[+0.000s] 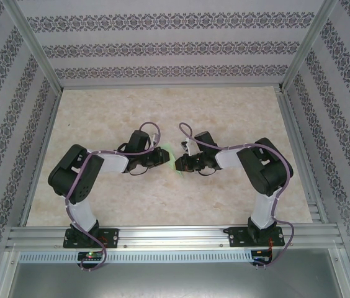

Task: Fold a paper plane with a square sheet of paper (pick it up from the middle)
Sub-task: Fold the wing for the fifth time at the center of the table.

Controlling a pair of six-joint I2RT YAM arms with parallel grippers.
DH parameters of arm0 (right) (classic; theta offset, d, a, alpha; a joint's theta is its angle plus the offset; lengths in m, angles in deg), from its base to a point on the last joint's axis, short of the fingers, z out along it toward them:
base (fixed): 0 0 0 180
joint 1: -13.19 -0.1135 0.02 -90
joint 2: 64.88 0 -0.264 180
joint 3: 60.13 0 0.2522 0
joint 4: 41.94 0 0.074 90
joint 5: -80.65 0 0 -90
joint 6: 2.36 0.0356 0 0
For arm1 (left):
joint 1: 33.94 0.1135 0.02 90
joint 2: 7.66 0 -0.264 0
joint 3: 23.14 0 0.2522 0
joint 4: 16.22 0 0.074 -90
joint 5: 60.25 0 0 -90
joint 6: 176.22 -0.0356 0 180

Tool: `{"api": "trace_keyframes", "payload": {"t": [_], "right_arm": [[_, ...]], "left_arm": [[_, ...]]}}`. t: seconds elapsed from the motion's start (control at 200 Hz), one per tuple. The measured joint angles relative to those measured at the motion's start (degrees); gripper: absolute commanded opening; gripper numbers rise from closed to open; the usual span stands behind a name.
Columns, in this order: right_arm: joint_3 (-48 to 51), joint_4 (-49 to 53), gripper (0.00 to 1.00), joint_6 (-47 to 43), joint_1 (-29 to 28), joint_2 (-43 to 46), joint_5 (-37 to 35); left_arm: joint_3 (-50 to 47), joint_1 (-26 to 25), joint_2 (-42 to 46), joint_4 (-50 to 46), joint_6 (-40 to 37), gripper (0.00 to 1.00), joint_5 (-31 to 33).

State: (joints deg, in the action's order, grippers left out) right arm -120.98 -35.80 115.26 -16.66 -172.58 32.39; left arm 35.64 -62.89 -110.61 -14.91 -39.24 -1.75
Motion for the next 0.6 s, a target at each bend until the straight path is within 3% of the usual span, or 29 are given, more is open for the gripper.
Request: {"api": "trace_keyframes", "payload": {"t": [0.34, 0.599], "right_arm": [[-0.55, 0.26, 0.13, 1.25, 0.39, -0.66, 1.40], [-1.22, 1.29, 0.21, 1.44, 0.39, -0.59, 2.23]], "left_arm": [[-0.02, -0.07, -2.54, 1.46, 0.44, 0.16, -0.13], [0.00, -0.07, -3.21, 1.36, 0.44, 0.15, 0.13]]}}
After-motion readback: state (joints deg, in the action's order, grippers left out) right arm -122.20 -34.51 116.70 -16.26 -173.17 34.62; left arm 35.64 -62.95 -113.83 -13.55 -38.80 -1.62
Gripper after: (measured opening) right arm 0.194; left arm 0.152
